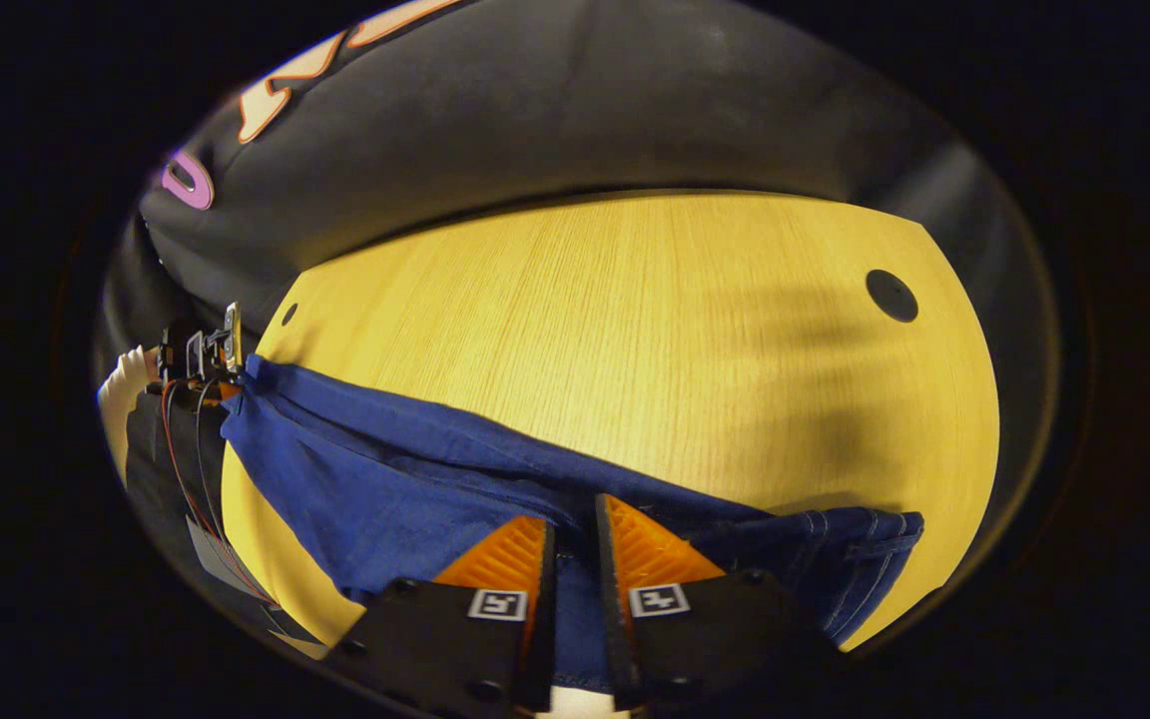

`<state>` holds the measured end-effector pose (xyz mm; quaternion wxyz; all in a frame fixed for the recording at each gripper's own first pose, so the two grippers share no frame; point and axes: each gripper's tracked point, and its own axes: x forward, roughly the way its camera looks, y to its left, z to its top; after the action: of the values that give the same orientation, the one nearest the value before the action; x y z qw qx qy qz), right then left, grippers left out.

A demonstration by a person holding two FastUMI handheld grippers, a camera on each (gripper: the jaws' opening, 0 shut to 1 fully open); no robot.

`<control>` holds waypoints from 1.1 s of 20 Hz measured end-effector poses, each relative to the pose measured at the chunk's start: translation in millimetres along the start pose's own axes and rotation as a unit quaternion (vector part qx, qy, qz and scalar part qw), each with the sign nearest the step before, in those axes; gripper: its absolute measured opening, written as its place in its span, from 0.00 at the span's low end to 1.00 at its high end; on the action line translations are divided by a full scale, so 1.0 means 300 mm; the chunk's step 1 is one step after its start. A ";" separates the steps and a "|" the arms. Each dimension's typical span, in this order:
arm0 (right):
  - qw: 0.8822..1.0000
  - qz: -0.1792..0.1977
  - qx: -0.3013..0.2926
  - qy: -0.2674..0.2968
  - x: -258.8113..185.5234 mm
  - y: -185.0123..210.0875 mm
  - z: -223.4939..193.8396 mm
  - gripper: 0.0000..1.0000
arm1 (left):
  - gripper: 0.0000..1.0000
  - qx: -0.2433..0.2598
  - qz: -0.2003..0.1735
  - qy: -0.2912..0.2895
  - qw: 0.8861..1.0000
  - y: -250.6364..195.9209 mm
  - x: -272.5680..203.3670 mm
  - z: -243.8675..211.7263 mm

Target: Grasp the waist and the cuffs of the jeans and fold them to make the two legs overlap; first hold the waist and fold one-third of the jeans toward the cuffs, then hold the cuffs and fold the remaining one-third in the same direction to finish folding.

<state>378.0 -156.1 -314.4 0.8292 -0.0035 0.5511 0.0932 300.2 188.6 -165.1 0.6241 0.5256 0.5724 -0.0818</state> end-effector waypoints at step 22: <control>0.987 -0.122 0.092 -0.042 -0.414 -0.432 -0.288 0.97 | 1.00 -0.211 0.036 -0.118 0.970 -0.021 -0.134 -0.115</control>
<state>273.2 -311.6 -247.4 0.8534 0.0091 0.5178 -0.0595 260.8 191.5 -129.3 0.7867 0.3885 0.4798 0.0015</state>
